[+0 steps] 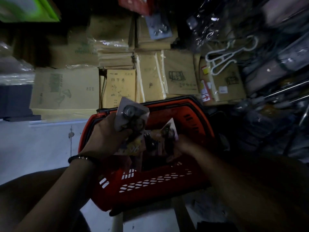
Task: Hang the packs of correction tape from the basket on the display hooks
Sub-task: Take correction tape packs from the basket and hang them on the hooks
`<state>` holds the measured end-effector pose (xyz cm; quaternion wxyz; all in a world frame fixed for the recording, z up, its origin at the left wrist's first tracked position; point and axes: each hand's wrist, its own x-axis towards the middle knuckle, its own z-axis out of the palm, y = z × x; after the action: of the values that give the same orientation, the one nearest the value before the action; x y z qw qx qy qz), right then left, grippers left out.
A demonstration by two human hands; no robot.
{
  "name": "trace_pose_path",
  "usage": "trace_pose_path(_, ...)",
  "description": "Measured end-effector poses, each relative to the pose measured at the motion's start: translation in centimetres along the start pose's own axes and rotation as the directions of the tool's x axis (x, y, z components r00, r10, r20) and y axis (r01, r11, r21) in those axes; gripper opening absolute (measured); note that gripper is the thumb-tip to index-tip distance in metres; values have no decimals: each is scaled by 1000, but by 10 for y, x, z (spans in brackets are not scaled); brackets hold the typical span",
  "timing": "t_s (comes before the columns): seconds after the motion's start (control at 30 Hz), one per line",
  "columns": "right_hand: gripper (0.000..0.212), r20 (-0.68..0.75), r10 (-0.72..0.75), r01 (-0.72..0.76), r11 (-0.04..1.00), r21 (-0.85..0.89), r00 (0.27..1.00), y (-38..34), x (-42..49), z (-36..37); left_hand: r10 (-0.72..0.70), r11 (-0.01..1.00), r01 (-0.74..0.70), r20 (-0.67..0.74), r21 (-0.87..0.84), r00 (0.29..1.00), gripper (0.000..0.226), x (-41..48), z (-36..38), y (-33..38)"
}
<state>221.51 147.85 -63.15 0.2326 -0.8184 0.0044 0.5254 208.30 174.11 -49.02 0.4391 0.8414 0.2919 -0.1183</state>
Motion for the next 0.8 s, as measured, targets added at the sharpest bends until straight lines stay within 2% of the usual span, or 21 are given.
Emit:
trace_pose_path(0.07,15,48,-14,3,973,229,999,-11,-38,-13,15,999,-14,20,-43,1000,43,-14,-8,6)
trace_pose_path(0.17,18,173,-105,1,858,514,979,-30,-103,-31,45,995,-46,-20,-93,999,43,-46,-23,16)
trace_pose_path(0.23,21,209,-180,37,835,549,961,-41,-142,-40,14,989,-22,-54,-143,998,47,-66,-33,20)
trace_pose_path(0.3,26,173,-246,118,835,538,954,-49,-172,-45,-5,979,-14,-90,-201,996,61,-84,-42,23)
trace_pose_path(0.4,35,104,-338,259,856,448,936,-53,-212,-50,-1,953,-45,-152,-300,988,54,-111,-51,23)
trace_pose_path(0.5,39,97,-428,387,876,288,898,-52,-246,-61,16,932,-80,-182,-353,983,45,-139,-56,33)
trace_pose_path(0.6,26,10,-531,530,846,52,847,-56,-277,-80,40,902,-129,-218,-413,975,29,-157,-66,46)
trace_pose_path(0.67,17,-136,-632,616,774,-143,763,-65,-294,-99,24,866,-161,-282,-474,959,30,-166,-74,56)
trace_pose_path(0.73,20,-287,-714,662,700,-267,639,-76,-310,-116,3,834,-188,-337,-519,942,30,-172,-80,65)
trace_pose_path(0.8,26,-394,-739,732,650,-205,546,-87,-321,-129,-4,810,-208,-360,-548,933,31,-177,-86,75)
